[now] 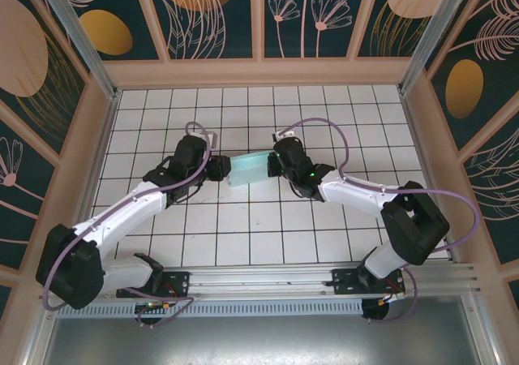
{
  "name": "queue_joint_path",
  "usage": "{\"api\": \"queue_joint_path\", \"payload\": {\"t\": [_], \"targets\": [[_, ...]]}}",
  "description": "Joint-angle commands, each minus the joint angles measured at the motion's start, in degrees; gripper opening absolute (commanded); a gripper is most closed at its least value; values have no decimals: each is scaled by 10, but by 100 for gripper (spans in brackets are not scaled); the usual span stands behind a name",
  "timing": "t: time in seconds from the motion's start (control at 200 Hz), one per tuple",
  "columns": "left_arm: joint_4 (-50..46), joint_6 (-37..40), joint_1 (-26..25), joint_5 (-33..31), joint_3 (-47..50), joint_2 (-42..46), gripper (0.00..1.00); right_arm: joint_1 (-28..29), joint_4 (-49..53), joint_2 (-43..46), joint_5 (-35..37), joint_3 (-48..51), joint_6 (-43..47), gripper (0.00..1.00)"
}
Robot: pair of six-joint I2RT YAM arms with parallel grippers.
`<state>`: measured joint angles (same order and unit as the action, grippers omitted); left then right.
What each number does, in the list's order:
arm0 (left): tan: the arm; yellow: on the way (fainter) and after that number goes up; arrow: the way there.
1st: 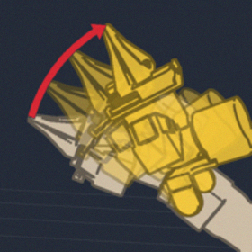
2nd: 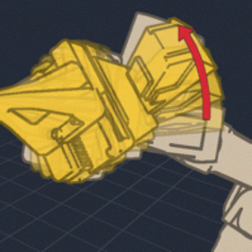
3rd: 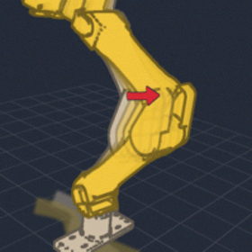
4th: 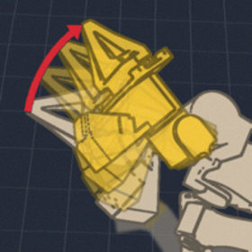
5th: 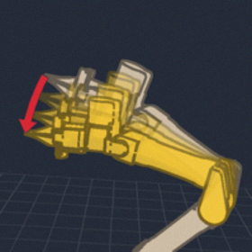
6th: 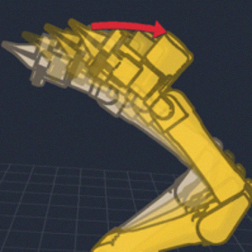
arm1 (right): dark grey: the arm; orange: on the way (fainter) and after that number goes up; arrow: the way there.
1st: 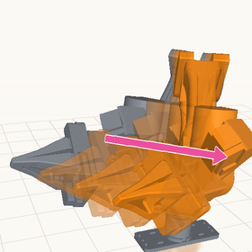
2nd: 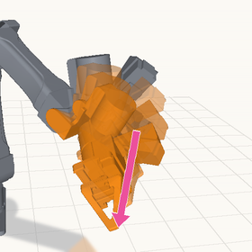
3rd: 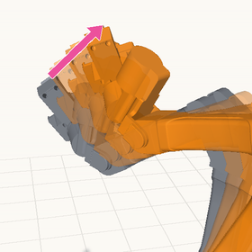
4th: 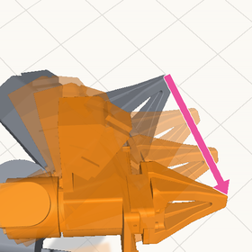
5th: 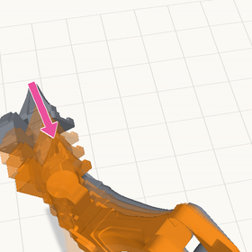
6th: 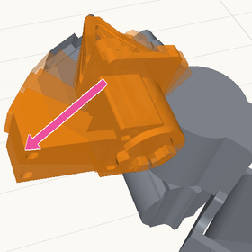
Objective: Fold the paper box
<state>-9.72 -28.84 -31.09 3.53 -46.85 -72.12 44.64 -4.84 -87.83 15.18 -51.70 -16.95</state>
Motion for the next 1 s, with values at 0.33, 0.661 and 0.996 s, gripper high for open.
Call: {"api": "queue_joint_path", "payload": {"t": [0.33, 0.661, 0.996], "targets": [[-49, 18, -3, -39, -50, -64, 25, 4, 0, -13, 8, -3, -9, 0], [-21, -4, -3, -19, -62, -87, 11, 2, 1, -15, 4, -4, 1, 0], [-40, -39, -2, -16, -86, -100, 0, 1, 0, -18, -4, -2, 3, 0]]}}
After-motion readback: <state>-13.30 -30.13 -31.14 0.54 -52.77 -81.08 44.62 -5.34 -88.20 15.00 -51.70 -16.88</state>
